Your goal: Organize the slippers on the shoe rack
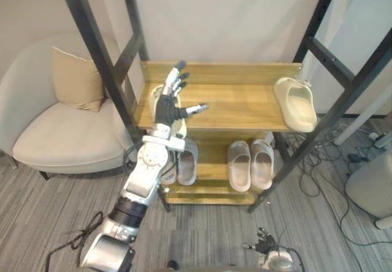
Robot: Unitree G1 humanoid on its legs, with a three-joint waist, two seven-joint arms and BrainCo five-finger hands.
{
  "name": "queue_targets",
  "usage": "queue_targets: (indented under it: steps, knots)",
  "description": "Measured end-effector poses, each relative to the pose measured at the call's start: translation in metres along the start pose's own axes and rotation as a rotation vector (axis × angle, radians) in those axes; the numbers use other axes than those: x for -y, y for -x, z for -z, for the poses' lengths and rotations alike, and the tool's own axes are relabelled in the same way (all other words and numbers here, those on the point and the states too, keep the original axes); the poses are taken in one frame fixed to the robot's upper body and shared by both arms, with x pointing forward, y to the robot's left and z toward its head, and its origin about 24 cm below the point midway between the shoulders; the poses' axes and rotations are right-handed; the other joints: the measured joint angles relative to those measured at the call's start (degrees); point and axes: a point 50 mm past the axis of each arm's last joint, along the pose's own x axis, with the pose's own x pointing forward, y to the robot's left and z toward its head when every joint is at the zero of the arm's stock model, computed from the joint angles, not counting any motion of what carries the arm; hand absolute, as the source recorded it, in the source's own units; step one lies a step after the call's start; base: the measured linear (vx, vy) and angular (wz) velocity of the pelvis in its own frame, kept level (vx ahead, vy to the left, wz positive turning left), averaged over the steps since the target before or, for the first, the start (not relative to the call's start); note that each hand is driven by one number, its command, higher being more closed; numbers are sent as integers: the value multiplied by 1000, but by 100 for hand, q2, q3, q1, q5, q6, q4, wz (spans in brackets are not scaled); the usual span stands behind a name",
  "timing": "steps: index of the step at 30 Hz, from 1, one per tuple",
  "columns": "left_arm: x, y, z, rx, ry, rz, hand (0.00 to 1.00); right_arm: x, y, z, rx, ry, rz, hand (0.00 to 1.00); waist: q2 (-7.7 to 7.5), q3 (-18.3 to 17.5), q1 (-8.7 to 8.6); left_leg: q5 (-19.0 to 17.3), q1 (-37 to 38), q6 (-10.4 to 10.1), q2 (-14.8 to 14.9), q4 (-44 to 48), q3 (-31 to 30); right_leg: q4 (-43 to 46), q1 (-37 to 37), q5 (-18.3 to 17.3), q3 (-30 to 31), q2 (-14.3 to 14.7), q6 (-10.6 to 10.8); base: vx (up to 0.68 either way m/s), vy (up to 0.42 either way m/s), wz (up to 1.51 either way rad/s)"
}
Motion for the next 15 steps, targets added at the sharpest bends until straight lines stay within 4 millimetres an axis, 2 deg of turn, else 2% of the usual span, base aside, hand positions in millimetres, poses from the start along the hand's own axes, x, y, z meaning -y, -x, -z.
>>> queue_targets:
  steps: [7,15]
  knots:
    - [-56,-8,17,-99,-191,-123,0,3,0,0,-1,0,2,0,-75,38,-23,1,-94,1,-8,2,-19,22,-63,2,-18,-3,3,0,0,0]
    - [-63,-21,18,-120,-301,-119,0,2,0,-1,3,-3,-11,0,-71,53,-52,0,-169,2,-15,2,-21,31,-132,2,-9,-3,3,0,0,0]
